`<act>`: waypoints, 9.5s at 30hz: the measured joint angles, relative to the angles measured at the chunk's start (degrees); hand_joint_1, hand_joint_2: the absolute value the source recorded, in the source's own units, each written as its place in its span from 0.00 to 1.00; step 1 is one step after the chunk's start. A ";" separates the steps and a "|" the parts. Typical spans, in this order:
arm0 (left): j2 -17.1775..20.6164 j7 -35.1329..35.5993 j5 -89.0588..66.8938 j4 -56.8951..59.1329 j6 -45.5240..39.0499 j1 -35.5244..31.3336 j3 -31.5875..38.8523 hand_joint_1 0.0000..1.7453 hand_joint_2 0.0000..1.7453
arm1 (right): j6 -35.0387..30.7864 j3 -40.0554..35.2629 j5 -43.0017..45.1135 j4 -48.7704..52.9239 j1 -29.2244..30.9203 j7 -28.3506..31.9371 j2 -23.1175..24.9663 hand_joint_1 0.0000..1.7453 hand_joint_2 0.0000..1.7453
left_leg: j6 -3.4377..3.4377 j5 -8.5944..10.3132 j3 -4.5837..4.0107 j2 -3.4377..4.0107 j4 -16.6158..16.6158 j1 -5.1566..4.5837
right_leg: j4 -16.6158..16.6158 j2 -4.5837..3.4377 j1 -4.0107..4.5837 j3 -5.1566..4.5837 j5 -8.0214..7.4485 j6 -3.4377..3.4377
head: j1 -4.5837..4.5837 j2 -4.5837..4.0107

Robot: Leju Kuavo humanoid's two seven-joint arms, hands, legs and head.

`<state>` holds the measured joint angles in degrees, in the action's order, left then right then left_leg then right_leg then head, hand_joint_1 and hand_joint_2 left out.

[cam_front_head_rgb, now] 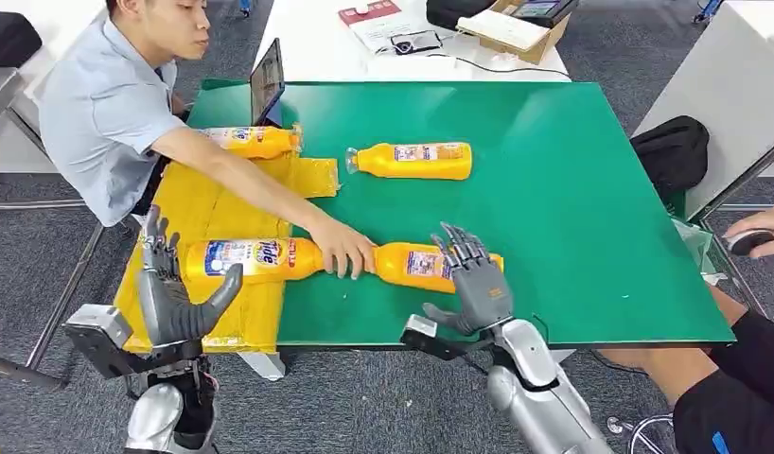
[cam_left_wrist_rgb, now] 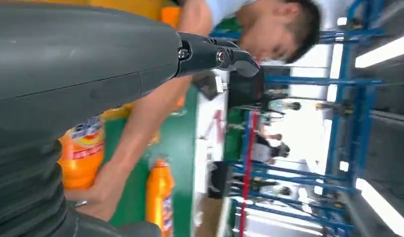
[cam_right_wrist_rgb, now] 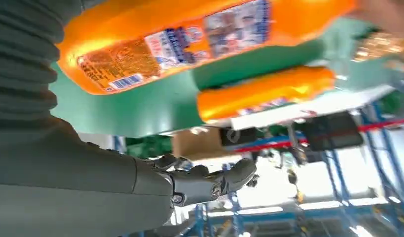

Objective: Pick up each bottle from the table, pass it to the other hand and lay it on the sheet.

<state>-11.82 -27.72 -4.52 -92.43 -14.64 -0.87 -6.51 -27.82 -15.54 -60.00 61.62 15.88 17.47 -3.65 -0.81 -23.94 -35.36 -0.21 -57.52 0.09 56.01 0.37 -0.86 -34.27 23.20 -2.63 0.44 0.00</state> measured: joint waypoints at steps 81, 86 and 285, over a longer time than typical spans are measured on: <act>0.06 6.93 2.40 9.88 3.58 -1.21 -2.40 0.00 1.00 | 17.74 6.34 21.64 -23.96 11.59 9.06 4.50 0.98 1.00 | 0.00 0.00 0.45 0.10 0.01 0.03 | -0.02 -0.08 0.04 0.40 0.00 0.01 | -0.02 0.00; 0.06 6.93 2.40 9.88 3.58 -1.21 -2.40 0.00 1.00 | 17.75 6.34 21.64 -23.96 11.58 9.07 4.50 0.98 1.00 | 0.00 0.00 0.45 0.10 0.01 0.03 | -0.02 -0.08 0.04 0.40 0.00 0.01 | -0.02 0.00; 1.03 4.29 2.68 7.13 -3.09 -5.00 2.25 0.00 1.00 | 6.08 5.20 9.55 -14.43 7.60 8.13 0.04 0.00 1.00 | 0.10 0.05 0.02 0.17 0.00 0.01 | 0.07 -0.22 0.05 -0.06 -0.12 0.18 | -0.02 0.00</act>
<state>-10.80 -23.43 -1.84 -85.31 -17.73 -5.86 -4.26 -21.75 -10.34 -50.45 47.19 23.48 25.59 -3.61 -0.70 -23.89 -35.33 -0.04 -57.52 0.10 56.09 0.14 -0.81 -34.33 23.08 -2.45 0.42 0.00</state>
